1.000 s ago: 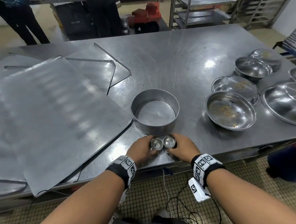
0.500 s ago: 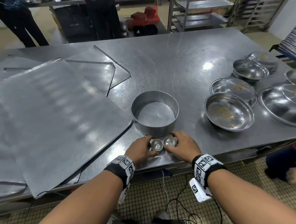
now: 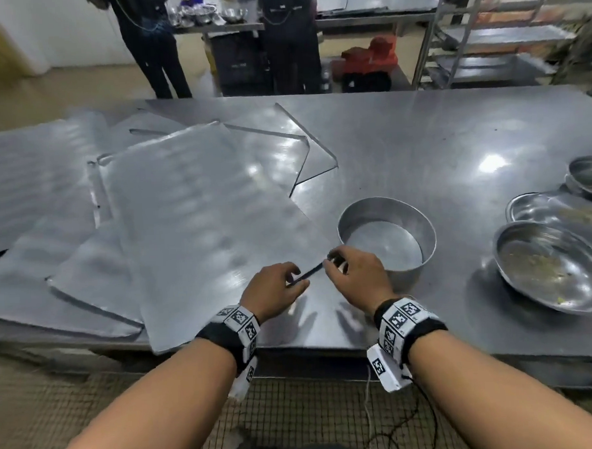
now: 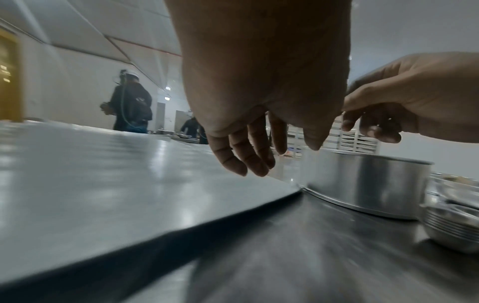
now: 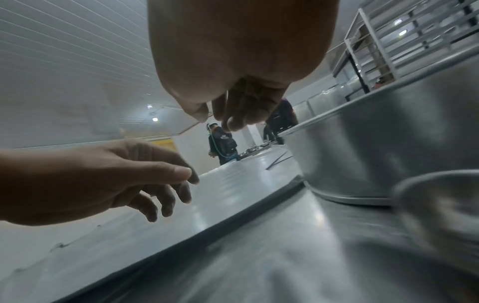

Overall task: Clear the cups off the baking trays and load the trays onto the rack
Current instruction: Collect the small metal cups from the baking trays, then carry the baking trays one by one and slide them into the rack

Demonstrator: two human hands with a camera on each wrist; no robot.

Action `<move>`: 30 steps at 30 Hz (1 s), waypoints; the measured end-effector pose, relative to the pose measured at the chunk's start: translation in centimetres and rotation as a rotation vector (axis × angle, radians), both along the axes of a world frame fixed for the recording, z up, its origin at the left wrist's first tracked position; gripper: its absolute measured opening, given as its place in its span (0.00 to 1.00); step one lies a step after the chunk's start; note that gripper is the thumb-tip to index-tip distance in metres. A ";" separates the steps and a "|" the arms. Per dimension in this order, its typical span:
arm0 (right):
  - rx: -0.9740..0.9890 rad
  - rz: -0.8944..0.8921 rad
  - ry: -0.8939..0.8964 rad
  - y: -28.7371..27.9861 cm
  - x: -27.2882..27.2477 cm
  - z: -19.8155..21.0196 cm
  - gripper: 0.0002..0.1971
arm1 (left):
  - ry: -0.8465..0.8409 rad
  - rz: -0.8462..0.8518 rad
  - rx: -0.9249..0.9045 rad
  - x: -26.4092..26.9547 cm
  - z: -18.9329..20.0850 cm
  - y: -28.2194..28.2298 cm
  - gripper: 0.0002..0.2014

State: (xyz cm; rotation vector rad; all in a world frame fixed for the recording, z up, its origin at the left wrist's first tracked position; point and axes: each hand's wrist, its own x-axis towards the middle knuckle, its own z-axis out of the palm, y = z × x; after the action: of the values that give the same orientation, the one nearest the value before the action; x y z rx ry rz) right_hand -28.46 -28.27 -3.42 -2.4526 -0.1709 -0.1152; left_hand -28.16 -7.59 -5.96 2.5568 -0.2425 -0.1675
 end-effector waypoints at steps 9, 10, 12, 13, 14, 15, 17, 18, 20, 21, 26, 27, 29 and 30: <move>-0.015 0.111 0.113 12.2 3.9 -0.5 0.16 | 0.022 0.236 0.112 -0.5 1.9 15.7 0.21; -0.037 0.124 0.136 13.5 4.3 -0.8 0.17 | 0.030 0.260 0.115 -0.6 1.9 17.3 0.22; -0.091 0.148 0.186 15.7 4.9 -1.2 0.19 | 0.050 0.296 0.117 -0.6 1.5 20.0 0.23; -0.118 0.153 0.211 16.8 5.3 -1.6 0.20 | 0.065 0.312 0.116 -0.4 1.3 21.2 0.25; -0.148 0.156 0.242 17.7 5.6 -1.9 0.22 | 0.088 0.326 0.119 -0.2 1.0 22.3 0.26; -0.176 0.164 0.278 18.5 5.9 -2.2 0.23 | 0.115 0.336 0.125 0.0 0.6 23.4 0.28; -0.220 0.174 0.346 20.0 6.7 -3.0 0.27 | 0.171 0.352 0.149 0.4 -0.2 25.3 0.31; -0.236 0.174 0.372 20.6 7.0 -3.4 0.29 | 0.195 0.356 0.160 0.6 -0.6 26.2 0.33; -0.268 0.166 0.398 21.5 7.4 -4.0 0.32 | 0.226 0.352 0.177 1.0 -1.5 27.5 0.34; -0.282 0.157 0.409 21.7 7.5 -4.3 0.34 | 0.233 0.346 0.183 1.2 -1.8 28.1 0.35; -0.325 0.130 0.431 22.0 8.3 -5.5 0.35 | 0.220 0.379 0.145 2.5 -2.7 30.2 0.35; -0.326 0.126 0.429 21.9 8.5 -5.5 0.35 | 0.217 0.393 0.128 2.7 -2.8 30.6 0.35; -0.330 0.117 0.429 21.7 9.1 -5.4 0.35 | 0.213 0.412 0.101 3.3 -3.0 31.1 0.36; -0.332 0.112 0.432 21.6 9.4 -5.3 0.35 | 0.210 0.421 0.090 3.6 -3.1 31.3 0.36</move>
State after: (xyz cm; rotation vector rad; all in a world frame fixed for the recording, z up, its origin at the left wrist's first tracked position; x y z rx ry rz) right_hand -19.04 -6.66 -8.71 -2.7181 -0.1436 0.5282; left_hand -24.54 23.73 -9.03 2.5869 0.3884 -0.2873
